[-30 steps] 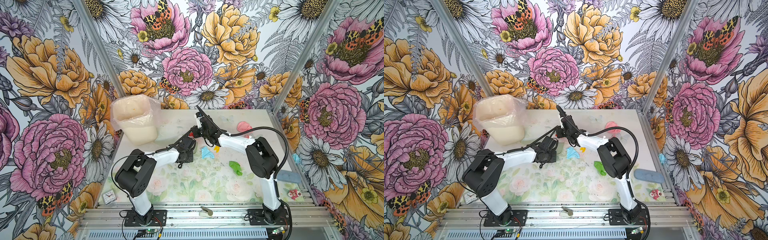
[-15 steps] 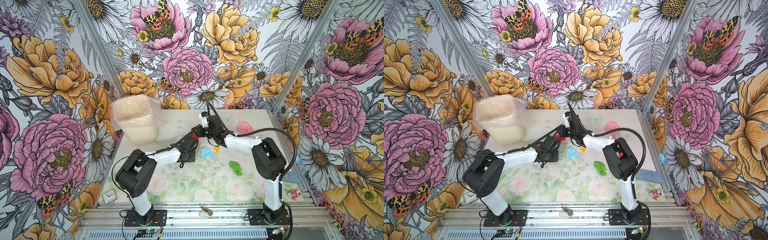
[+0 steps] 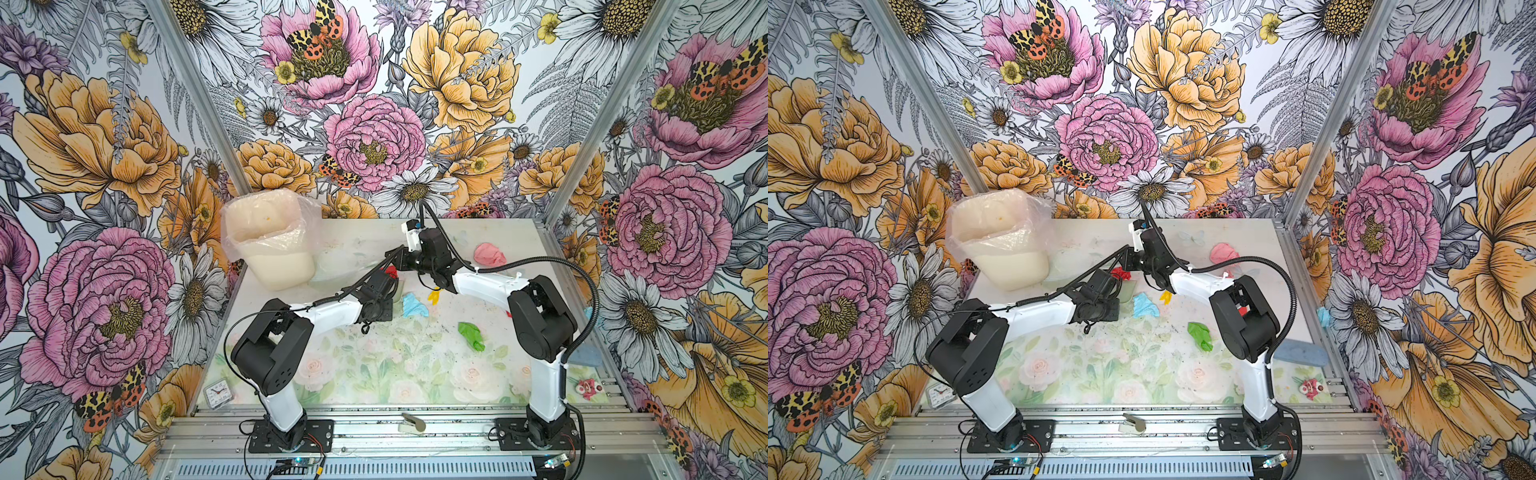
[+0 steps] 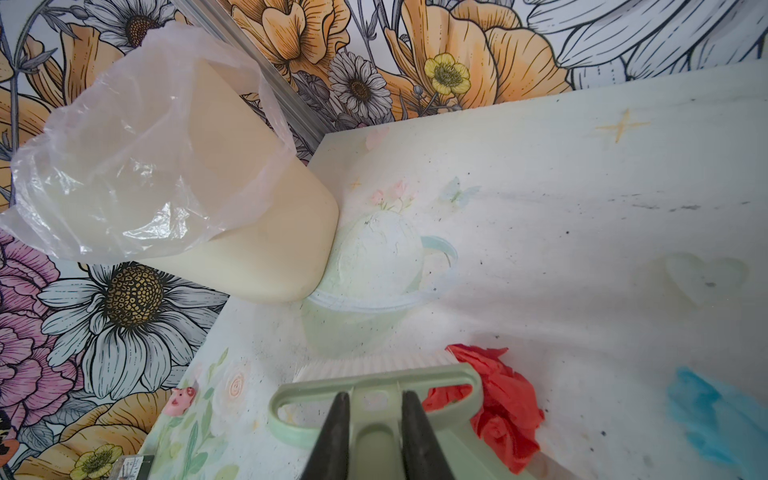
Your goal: Sweep away the paper scraps from the table
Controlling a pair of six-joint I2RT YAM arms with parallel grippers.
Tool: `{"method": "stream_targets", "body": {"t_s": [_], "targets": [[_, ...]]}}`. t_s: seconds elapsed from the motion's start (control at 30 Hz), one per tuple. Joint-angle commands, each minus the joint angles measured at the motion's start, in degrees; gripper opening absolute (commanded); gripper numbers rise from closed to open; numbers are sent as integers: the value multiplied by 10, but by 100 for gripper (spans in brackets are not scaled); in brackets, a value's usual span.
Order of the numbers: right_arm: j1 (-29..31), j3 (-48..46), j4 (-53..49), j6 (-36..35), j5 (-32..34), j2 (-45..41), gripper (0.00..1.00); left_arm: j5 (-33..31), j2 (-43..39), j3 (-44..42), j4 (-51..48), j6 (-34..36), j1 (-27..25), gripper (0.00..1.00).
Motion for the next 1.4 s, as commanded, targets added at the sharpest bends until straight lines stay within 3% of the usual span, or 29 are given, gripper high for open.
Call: {"method": "stream_targets", "body": {"t_s": [0.0, 0.27, 0.83, 1.37], "targets": [[-82, 38, 48, 39, 95, 7, 0, -6, -5, -15, -69, -14, -2, 2], [-97, 34, 67, 50, 107, 3, 0, -11, -16, -29, -70, -19, -14, 1], [-100, 24, 49, -10, 183, -2, 0, -48, -59, -84, -86, -25, -2, 1], [-110, -8, 85, -43, 187, -15, 0, -60, -80, -113, -87, -25, 9, 1]]}}
